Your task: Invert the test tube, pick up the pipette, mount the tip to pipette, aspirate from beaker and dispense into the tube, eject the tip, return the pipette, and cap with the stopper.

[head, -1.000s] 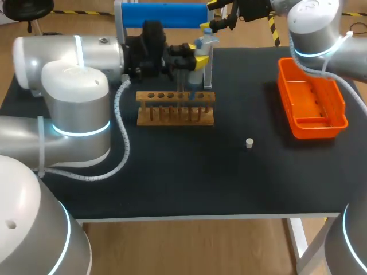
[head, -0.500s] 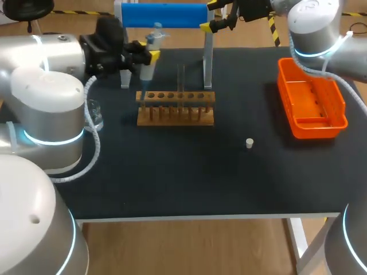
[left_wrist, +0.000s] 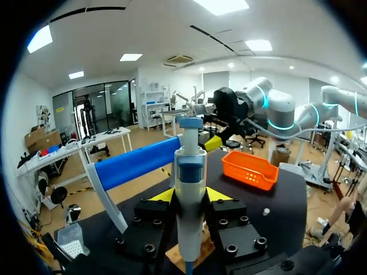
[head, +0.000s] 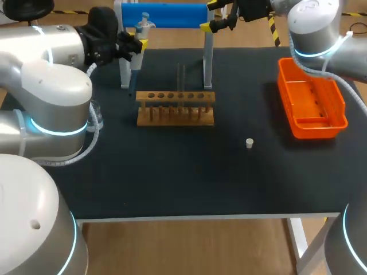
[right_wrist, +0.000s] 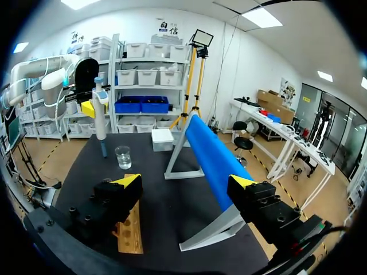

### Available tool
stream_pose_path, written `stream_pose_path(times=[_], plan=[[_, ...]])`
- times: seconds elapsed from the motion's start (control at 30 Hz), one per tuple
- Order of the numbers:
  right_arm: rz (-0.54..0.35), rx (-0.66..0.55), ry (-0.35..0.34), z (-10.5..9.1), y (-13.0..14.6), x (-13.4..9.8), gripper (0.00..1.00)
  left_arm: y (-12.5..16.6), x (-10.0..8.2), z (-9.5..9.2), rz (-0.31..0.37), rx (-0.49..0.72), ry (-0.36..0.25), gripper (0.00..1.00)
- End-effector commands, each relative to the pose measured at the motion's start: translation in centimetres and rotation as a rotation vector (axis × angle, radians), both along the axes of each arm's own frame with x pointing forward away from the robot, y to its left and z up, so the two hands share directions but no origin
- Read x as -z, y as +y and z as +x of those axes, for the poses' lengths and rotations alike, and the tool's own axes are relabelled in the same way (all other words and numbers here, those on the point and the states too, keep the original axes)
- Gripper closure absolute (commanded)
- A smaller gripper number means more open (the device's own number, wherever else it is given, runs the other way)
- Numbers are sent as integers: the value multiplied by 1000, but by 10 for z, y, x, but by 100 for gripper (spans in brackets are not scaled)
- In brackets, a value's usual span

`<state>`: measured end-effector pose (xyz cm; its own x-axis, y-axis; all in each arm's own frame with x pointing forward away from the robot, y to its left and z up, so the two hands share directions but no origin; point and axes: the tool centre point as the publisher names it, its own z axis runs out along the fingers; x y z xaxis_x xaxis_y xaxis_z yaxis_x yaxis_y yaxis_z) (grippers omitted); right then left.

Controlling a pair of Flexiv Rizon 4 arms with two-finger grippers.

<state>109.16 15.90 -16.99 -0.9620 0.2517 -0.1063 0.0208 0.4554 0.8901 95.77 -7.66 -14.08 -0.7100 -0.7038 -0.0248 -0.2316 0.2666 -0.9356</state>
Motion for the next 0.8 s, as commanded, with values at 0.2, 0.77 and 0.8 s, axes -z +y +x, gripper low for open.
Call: stream_pose_path(times=[0.2,0.77,0.8], plan=[[-3,-3,3,1,-1,-1,0,-10,-6,46,22,-93,-4,100],[-3,-3,3,1,-1,-1,0,5,-10,86,49,-232,2,100],[-3,-3,3,1,-1,-1,0,5,-10,88,52,-240,4,100]])
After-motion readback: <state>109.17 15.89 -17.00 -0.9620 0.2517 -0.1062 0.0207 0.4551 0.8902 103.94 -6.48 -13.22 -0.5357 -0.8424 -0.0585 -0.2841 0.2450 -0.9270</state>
